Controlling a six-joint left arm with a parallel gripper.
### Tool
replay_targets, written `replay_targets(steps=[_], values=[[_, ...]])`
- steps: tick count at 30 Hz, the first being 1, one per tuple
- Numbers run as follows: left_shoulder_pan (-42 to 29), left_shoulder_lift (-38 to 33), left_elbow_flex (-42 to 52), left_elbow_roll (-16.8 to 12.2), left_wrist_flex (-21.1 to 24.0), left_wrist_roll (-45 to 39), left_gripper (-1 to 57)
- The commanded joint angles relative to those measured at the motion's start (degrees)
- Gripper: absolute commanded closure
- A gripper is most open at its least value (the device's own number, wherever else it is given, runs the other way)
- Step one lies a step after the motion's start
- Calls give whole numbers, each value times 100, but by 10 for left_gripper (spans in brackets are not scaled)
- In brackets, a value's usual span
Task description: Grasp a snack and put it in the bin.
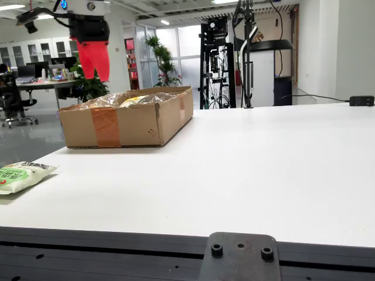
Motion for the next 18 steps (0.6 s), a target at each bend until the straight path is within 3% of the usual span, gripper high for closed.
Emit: replay_targets(steps=[1,9,18], values=[[202,-176,362,-124,19,32,107],[553,-496,1100,-89,60,32,95],[727,15,1259,-97,54,32,93]])
